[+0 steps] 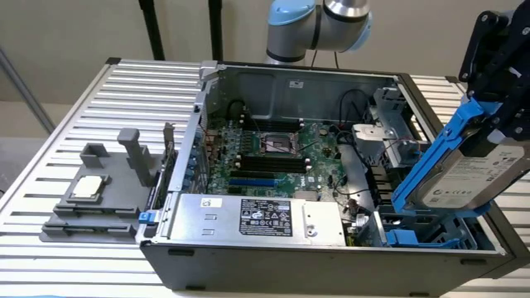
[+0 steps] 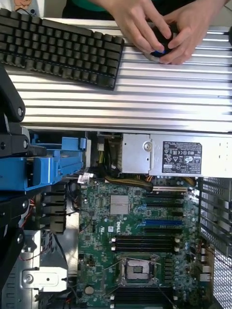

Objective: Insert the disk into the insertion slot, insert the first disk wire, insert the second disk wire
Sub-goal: 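Insert the disk into the insertion slot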

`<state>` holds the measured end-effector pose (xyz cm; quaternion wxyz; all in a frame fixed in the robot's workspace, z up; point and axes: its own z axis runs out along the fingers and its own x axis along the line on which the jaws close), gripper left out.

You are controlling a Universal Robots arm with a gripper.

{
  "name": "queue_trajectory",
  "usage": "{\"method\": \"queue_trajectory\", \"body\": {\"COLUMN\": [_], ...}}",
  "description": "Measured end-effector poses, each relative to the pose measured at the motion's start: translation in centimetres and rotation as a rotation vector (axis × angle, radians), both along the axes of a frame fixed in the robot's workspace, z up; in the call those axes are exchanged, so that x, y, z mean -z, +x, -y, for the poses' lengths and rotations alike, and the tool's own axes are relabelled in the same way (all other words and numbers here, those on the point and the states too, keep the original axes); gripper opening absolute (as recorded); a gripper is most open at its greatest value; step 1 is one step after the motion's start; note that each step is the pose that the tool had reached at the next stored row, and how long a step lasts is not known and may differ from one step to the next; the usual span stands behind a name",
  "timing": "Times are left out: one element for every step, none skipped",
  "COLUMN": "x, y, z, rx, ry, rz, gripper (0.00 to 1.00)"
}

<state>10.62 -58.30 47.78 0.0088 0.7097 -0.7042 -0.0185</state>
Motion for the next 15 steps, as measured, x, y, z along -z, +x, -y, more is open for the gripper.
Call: {"method": "queue_trajectory", "body": {"x": [0.18,0.34,0.47,0.61,0.75,0.87,0.99,1.11,1.25,1.38,1.52,1.65,1.78,1.9,1.96], "y": [0.0,0.0,0.0,-0.1,-0.1,-0.1,-0.1,-0.2,-0.2,-0.2,-0.2,-0.2,-0.2,-0.2,-0.2], "z": [0.16,0.3,0.39,0.47,0.53,0.57,0.6,0.62,0.65,0.68,0.72,0.79,0.88,0.96,1.0], "rx": [-0.001,-0.001,-0.002,-0.004,-0.006,-0.008,-0.011,-0.013,-0.016,-0.019,-0.021,-0.024,-0.025,-0.026,-0.026], "ry": [0.0021,0.0045,0.0069,0.01,0.0133,0.0162,0.0193,0.0225,0.0252,0.0277,0.0303,0.0329,0.0364,0.04,0.0412], "rz": [0.0003,0.0008,0.0015,0.0024,0.0035,0.0045,0.0057,0.007,0.008,0.0088,0.0096,0.0101,0.0106,0.0112,0.0115], "gripper": [0.33,0.33,0.33,0.33,0.33,0.33,0.33,0.33,0.33,0.33,0.33,0.33,0.33,0.33,0.33]}}
